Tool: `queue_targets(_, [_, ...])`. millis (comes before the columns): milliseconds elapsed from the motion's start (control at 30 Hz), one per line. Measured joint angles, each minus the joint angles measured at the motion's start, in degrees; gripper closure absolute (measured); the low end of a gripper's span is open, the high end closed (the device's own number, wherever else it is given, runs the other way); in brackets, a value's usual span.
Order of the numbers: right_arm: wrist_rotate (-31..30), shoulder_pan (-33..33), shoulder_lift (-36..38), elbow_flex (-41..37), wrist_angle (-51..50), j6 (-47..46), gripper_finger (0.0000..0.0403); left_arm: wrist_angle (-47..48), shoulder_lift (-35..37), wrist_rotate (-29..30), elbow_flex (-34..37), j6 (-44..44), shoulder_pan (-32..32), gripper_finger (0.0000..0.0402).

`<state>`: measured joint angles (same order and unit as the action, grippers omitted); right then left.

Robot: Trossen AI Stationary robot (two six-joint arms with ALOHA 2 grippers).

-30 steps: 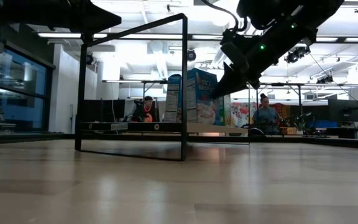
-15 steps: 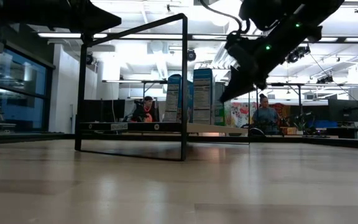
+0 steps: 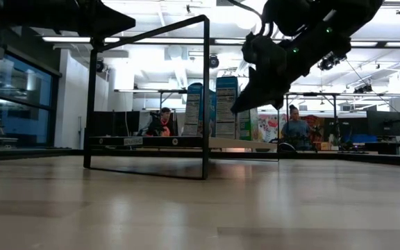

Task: Stack cereal on shelf
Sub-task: Put the blue cereal box aligned with the other blue cereal box on the shelf

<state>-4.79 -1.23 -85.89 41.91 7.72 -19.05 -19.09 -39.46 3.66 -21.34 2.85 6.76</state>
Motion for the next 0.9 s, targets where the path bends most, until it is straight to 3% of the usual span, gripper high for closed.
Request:
queue_targets(200, [-6.7, 0.0, 0.0, 0.0, 2.8, 0.0, 0.0403, 0.2, 0.0, 0.0, 0.0, 0.0, 0.0, 0.0398])
queue_targets(633, [-11.6, 0.0, 0.0, 0.0, 4.2, -2.7, 0.0403, 0.2, 0.0, 0.0, 0.0, 0.0, 0.0, 0.0398])
queue_targets(900, [-13.5, 0.0, 0.0, 0.0, 10.8, -3.5, 0.0403, 0.2, 0.0, 0.0, 0.0, 0.0, 0.0, 0.0398])
